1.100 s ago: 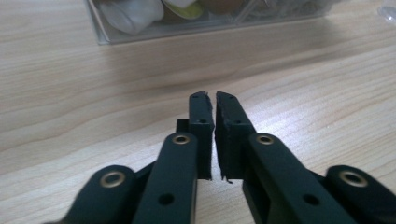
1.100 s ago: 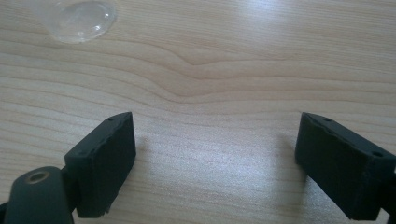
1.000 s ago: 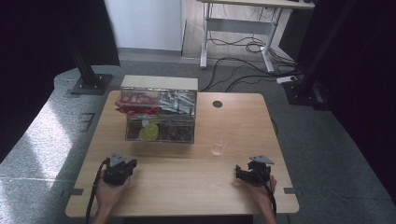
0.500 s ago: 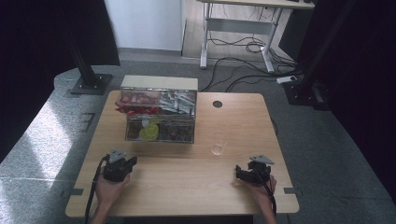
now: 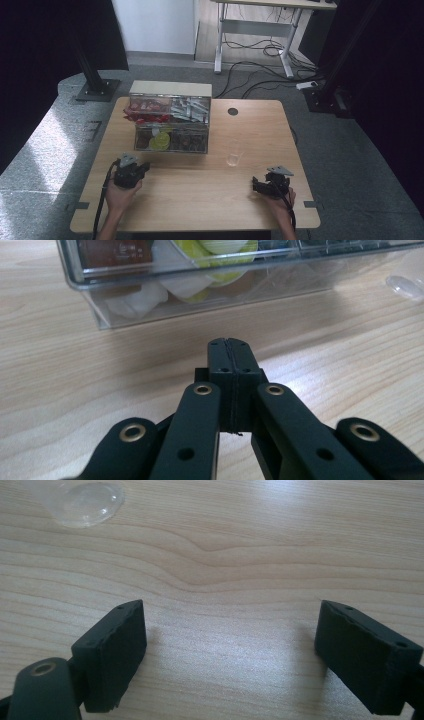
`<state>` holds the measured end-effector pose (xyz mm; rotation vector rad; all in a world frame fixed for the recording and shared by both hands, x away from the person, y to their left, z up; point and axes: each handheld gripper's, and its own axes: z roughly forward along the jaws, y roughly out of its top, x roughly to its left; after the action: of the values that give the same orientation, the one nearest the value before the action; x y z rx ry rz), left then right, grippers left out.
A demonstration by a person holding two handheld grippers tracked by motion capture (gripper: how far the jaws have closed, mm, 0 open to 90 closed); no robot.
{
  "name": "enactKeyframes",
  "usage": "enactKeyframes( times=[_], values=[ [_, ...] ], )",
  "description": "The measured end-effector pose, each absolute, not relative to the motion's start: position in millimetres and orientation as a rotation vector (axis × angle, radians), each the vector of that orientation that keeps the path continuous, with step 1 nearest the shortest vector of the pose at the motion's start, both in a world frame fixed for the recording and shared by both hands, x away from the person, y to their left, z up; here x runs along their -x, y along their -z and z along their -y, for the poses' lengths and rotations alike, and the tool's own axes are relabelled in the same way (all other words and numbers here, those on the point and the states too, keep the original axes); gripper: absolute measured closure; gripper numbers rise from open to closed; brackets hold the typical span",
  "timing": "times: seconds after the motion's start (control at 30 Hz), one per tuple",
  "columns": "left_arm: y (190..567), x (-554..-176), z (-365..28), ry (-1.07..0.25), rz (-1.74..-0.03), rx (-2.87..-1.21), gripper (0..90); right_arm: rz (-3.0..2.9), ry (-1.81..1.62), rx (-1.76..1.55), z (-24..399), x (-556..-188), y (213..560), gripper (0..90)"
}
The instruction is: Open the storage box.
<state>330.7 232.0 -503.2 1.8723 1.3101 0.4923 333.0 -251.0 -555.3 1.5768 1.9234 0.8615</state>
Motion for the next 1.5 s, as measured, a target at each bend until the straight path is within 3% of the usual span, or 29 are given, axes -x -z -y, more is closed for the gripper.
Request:
enactKeyframes(
  times=[1.5],
  values=[
    [498.3, -368.5, -236.2, -0.466, -1.32, -1.869, 90.0, -1.92, -0.859, -1.58, 250.6, -333.1, 555.2, 14.0]
  ],
)
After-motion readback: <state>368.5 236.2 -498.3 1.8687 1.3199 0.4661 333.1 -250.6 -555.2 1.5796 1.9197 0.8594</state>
